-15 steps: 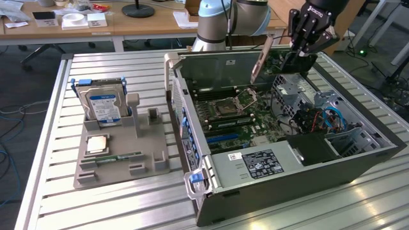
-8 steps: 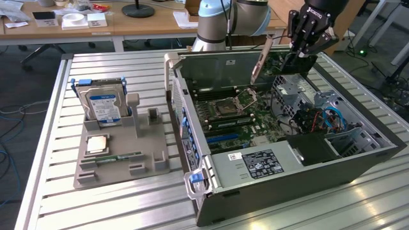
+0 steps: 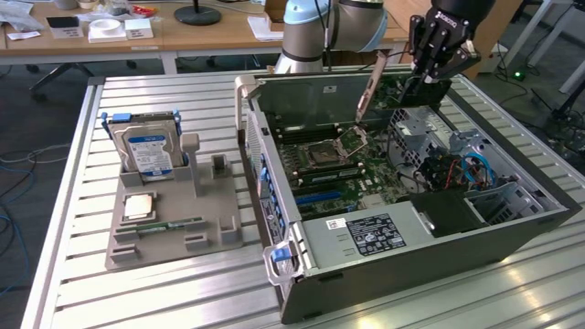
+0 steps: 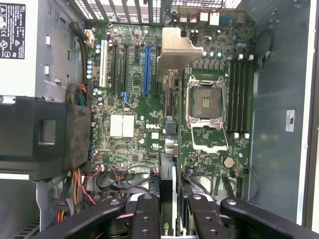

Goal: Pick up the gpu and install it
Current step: 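Insert the gpu into the slot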

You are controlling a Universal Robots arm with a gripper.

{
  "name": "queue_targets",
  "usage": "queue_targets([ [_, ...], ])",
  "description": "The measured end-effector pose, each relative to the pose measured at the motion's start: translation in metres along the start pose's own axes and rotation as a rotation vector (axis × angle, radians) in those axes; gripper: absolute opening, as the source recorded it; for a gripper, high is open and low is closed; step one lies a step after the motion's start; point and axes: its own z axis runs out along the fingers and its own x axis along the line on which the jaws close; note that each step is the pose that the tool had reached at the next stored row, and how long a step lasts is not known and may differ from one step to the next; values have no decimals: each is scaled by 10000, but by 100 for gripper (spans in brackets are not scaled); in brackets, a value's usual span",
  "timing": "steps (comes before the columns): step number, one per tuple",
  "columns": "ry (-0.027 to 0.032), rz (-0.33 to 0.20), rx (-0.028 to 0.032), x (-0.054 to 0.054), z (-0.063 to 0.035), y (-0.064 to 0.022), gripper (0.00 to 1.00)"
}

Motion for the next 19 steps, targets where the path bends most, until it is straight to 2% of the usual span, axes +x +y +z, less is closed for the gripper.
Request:
queue_targets([
  [6,4,-1,78,-1,37,64,26],
  [13,5,-1,79,-1,39,66,26],
  [19,5,-2,96,-1,95,102,26],
])
